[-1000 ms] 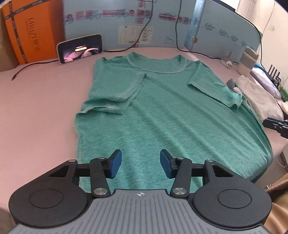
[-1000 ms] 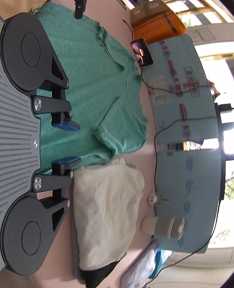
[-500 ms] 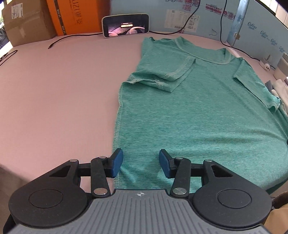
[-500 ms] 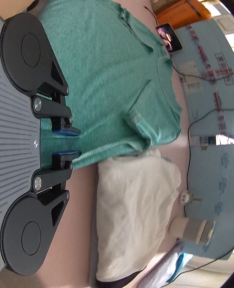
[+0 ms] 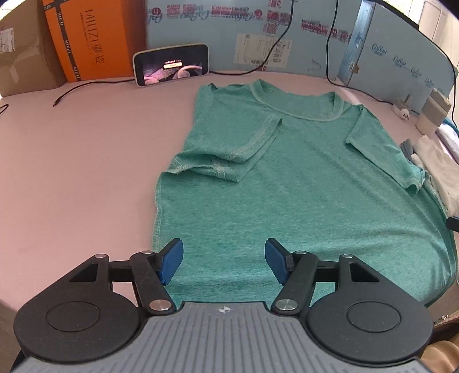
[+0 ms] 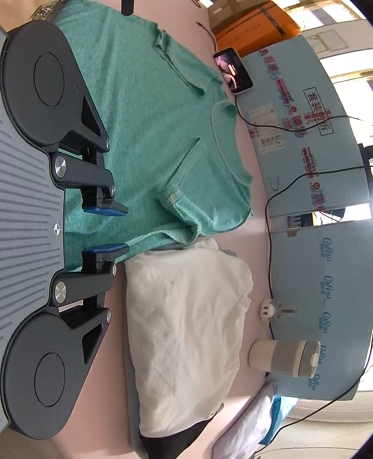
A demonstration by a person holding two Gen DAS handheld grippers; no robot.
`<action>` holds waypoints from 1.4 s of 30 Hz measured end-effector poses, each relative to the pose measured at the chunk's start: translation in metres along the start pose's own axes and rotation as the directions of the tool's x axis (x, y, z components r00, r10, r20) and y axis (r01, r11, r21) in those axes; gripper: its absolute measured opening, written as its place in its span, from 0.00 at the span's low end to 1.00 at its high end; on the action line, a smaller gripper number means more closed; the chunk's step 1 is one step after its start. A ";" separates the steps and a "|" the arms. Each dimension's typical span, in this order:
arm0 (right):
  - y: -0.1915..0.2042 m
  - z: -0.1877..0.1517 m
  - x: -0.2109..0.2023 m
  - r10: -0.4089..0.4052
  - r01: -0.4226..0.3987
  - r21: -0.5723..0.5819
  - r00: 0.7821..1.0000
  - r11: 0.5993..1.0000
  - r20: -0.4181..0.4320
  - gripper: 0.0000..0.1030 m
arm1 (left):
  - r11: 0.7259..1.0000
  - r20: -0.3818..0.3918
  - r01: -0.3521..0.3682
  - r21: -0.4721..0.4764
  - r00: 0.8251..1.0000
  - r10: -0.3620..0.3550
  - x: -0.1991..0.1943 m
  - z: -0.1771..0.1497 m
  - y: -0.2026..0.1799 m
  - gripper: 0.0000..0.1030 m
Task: Fold clothes
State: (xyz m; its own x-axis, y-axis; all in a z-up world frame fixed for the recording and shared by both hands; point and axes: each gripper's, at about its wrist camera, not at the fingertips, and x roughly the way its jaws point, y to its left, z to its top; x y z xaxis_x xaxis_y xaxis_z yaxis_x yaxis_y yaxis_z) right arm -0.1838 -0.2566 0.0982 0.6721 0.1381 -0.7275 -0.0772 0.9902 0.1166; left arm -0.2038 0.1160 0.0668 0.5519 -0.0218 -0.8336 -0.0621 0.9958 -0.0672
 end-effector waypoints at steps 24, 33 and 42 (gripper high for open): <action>-0.033 -0.004 -0.018 -0.031 0.031 0.101 1.000 0.994 -0.007 0.44 | 0.996 0.006 -0.070 0.056 0.998 0.070 -0.008 0.017 -0.004 0.78; -0.035 -0.041 -0.019 -0.055 0.060 0.046 0.993 0.997 -0.106 0.44 | 0.992 -0.032 -0.020 0.128 0.999 0.024 0.004 0.018 -0.019 0.78; -0.032 -0.082 -0.016 -0.083 0.075 -0.046 0.974 0.996 -0.210 0.42 | 0.985 -0.045 0.005 0.173 0.999 0.003 0.008 0.019 -0.030 0.78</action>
State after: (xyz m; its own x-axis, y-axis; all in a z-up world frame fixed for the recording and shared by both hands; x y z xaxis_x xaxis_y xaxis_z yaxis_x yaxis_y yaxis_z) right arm -0.2526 -0.2888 0.0505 0.5061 0.0572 -0.8606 -0.0608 0.9977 0.0305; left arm -0.1823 0.0877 0.0727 0.5138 -0.0230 -0.8576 0.0856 0.9960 0.0246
